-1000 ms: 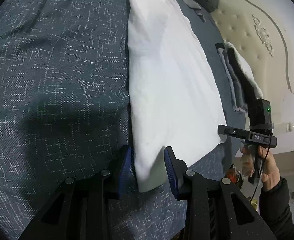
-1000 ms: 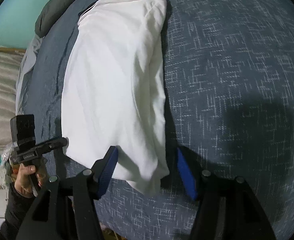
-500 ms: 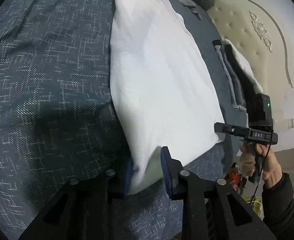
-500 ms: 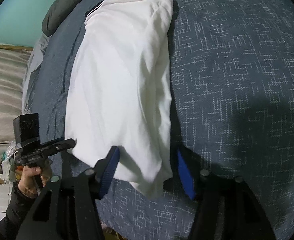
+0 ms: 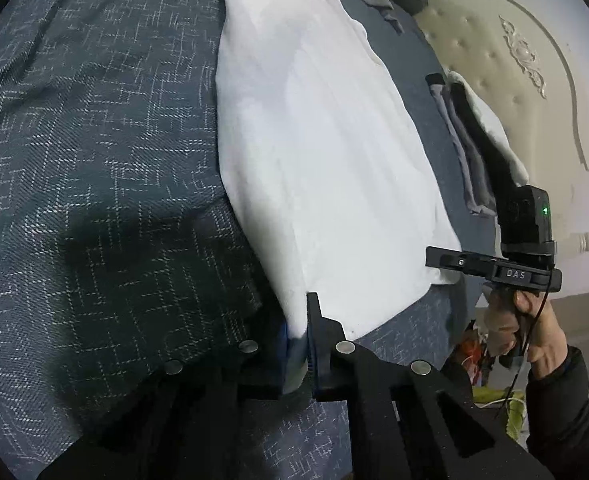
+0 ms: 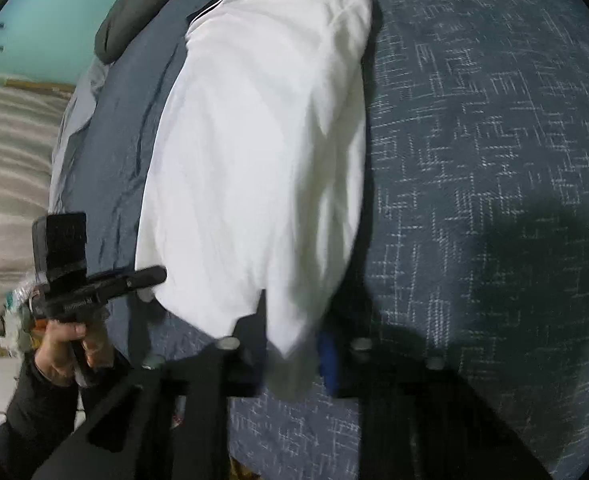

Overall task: Fold clothes
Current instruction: 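Close the left tool on one end of the folded white polo while the right tool grips the other end, then lift the folded polo off the bed with both tools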

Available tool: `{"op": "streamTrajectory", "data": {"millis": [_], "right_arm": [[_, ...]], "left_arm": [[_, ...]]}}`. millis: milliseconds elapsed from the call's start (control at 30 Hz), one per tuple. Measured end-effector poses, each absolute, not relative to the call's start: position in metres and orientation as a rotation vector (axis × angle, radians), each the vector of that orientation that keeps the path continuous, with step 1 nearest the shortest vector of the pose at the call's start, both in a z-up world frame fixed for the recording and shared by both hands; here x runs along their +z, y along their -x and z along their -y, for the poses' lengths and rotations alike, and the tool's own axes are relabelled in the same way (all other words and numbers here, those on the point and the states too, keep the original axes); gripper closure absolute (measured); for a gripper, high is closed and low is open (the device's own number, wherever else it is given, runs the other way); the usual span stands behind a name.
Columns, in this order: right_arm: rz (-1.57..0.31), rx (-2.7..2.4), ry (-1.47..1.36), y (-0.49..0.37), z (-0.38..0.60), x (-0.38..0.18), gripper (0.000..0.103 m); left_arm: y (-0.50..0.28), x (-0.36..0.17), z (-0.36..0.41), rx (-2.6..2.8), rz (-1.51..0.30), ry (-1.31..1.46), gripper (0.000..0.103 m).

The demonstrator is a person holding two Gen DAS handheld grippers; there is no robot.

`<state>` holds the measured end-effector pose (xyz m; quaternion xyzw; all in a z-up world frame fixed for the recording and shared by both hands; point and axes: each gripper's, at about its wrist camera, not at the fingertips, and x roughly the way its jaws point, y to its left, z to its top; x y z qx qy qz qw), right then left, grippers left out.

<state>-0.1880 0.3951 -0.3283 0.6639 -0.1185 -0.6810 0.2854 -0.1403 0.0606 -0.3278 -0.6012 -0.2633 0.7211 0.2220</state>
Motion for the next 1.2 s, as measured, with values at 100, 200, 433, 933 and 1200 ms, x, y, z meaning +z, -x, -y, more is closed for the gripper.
{"op": "streamTrajectory", "data": {"millis": [100,200,433,933,1200], "right_arm": [[0.363,-1.813,-1.782,0.191,-0.402,-0.331,0.084],[0.387,-1.804,-1.799,0.188,-0.397,-0.342,0.083],[0.363,-1.818,-1.772,0.189,-0.402,-0.33,0.087],[0.403,-1.907,-1.507,0.198,-0.406,-0.242,0.095],[0.407,-1.988,-1.353,0.212,-0.403,-0.166,0.095]], "left_arm": [[0.141,-0.326,-0.058,1.992,0.742,1.654,0.096],[0.142,-0.329,-0.057,1.977,0.76,1.667,0.096],[0.144,-0.335,-0.063,1.973,0.748,1.681,0.096],[0.163,-0.237,-0.066,2.075,0.634,1.489,0.097],[0.186,-0.151,-0.072,2.146,0.585,1.352,0.097]]}}
